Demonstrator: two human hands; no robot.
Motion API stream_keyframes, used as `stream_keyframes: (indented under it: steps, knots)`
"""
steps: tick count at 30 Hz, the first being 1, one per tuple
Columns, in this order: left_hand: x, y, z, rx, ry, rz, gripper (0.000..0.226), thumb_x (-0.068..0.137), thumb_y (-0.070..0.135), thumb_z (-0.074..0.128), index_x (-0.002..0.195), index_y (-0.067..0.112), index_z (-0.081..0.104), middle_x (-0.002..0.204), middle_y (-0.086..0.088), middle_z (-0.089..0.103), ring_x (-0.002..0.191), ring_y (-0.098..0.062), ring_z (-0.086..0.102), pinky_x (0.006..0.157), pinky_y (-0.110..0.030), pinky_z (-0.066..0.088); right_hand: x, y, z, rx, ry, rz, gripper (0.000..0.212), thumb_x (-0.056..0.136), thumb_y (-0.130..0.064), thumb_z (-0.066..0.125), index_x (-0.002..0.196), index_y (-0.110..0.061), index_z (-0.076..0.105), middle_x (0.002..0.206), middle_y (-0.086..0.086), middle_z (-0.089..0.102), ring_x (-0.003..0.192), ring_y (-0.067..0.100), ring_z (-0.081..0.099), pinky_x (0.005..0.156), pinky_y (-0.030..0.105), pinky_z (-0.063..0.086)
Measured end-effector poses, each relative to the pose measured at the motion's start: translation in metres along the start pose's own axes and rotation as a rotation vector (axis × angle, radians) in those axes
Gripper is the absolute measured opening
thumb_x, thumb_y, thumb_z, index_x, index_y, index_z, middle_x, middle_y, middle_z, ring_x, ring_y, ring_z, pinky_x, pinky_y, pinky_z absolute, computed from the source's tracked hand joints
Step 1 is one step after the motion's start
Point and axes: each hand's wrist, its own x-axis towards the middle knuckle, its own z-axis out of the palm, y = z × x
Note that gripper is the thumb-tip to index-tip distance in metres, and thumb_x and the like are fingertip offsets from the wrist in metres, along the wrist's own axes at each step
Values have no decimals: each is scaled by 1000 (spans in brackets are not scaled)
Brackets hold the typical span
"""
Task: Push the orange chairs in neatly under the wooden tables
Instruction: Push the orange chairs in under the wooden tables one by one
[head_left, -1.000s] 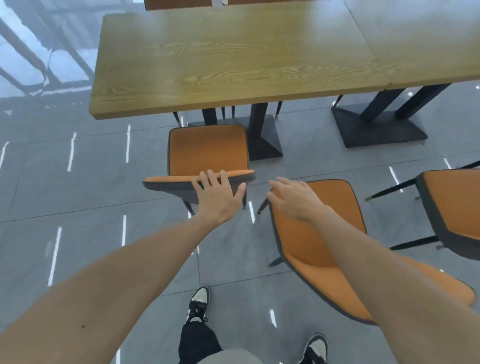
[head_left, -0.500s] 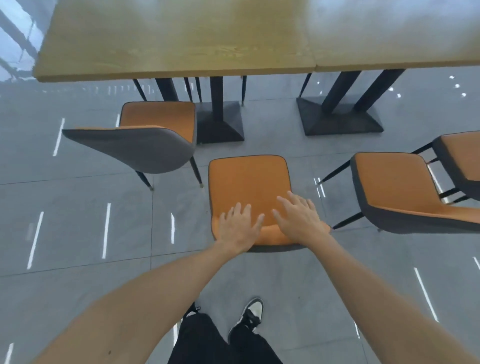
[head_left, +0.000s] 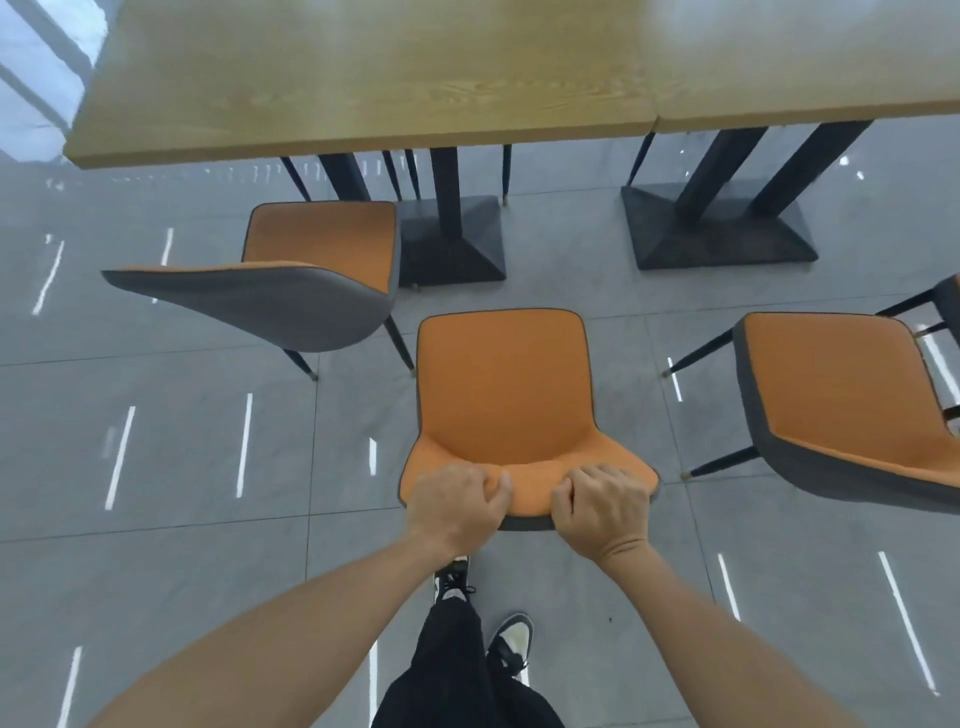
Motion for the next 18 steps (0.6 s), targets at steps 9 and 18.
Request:
stream_keyframes:
  steps: [9,18]
  knots:
    - [123,-28,-46,8,91,12,73,92,62,18,62,15,65,53,1,59,54,-15,54,47,-28,27,131,-3,23,17,3,31,39,78,-26,38,41,-13,41,40,-1,42,37,21,34,47,21,15]
    - [246,-47,-90,-41,130,-33,71,92,62,23,53,17,62,48,4,54,49,-14,50,51,-29,34,269,5,47,-32,-56,34,43,81,-31,33,46,-14,52,47,-2,48,46,21,43,45,25,21]
